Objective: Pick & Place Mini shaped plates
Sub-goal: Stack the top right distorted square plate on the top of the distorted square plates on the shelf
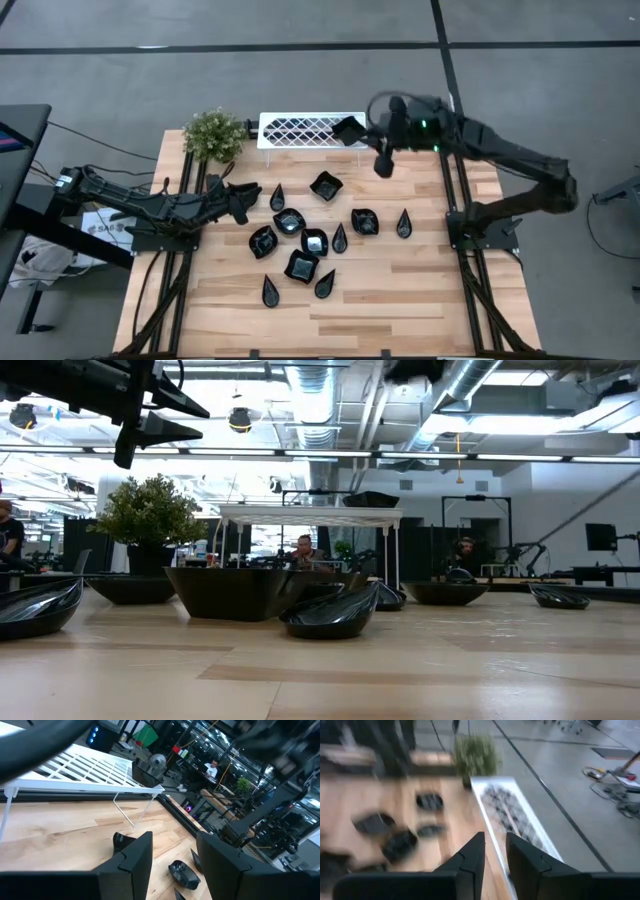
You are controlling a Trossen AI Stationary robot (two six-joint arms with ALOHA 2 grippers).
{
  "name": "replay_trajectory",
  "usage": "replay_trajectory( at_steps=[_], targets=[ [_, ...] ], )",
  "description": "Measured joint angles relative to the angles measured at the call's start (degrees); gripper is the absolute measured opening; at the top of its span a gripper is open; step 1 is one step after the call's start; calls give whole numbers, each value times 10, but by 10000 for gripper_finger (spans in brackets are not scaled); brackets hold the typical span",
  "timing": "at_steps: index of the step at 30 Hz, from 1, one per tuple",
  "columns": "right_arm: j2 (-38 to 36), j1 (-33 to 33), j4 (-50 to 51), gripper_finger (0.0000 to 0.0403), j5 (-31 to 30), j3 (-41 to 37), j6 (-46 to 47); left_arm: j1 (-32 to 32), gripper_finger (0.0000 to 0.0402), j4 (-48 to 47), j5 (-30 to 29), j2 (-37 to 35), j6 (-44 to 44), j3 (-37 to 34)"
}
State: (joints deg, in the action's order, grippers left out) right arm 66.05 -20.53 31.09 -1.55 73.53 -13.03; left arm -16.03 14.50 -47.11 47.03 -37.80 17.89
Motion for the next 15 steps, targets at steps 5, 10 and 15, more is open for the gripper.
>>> replay_trajectory(
  at_steps=[5,10,15],
  targets=[
    [-46,15,-71,73,1,-170,-25,0,155,-1,0,0,0,0],
    [-20,51,-107,73,3,-230,-134,0,155,-1,0,0,0,0],
    [56,64,-121,73,1,-234,-172,0,155,-1,0,0,0,0]
  ],
)
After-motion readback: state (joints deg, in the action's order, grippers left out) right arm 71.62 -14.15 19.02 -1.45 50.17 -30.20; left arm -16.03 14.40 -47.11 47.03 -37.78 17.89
